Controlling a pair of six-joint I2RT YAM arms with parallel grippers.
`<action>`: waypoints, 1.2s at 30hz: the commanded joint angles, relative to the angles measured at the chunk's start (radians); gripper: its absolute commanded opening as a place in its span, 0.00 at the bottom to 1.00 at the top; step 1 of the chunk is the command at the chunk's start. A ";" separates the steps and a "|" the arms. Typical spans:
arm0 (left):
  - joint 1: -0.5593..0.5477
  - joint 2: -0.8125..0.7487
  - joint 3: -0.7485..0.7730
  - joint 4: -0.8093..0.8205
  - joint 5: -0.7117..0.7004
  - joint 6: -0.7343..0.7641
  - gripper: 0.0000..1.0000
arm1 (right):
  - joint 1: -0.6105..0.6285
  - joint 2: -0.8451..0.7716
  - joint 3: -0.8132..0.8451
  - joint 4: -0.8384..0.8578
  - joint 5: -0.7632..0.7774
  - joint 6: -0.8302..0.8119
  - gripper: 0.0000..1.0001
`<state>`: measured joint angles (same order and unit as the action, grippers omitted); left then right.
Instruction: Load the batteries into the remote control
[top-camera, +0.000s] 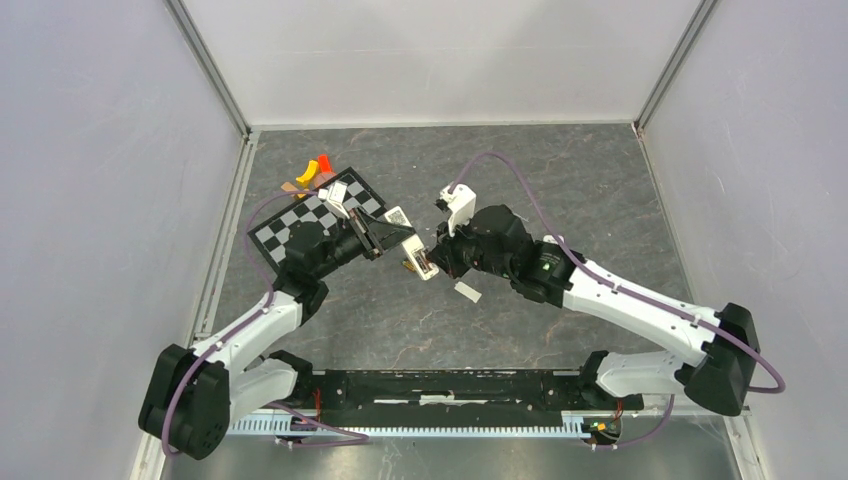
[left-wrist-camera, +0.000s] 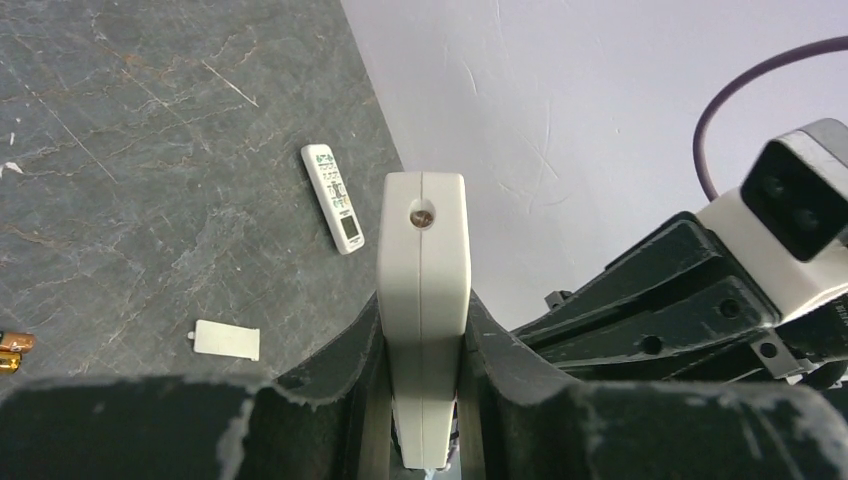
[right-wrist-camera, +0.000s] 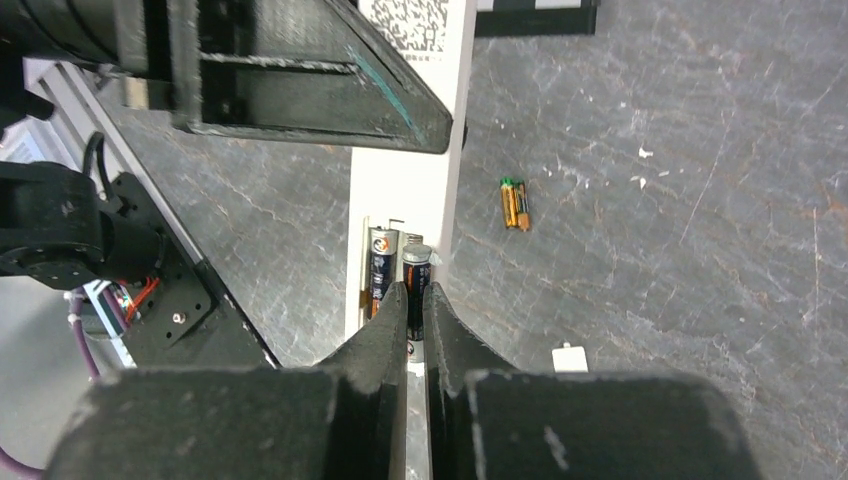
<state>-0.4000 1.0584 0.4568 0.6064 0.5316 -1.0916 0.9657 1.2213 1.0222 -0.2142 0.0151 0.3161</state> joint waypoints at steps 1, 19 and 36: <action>-0.004 -0.002 -0.003 0.087 -0.008 -0.036 0.02 | -0.002 0.034 0.075 -0.081 -0.012 0.018 0.08; -0.005 0.010 -0.003 0.099 -0.011 -0.076 0.02 | -0.001 0.100 0.091 -0.112 -0.043 0.022 0.17; -0.005 0.015 0.030 -0.032 0.010 -0.134 0.02 | -0.001 0.091 0.124 -0.143 0.086 0.054 0.32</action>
<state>-0.4007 1.0801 0.4423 0.5919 0.5007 -1.1728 0.9749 1.3113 1.1046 -0.3355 0.0093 0.3687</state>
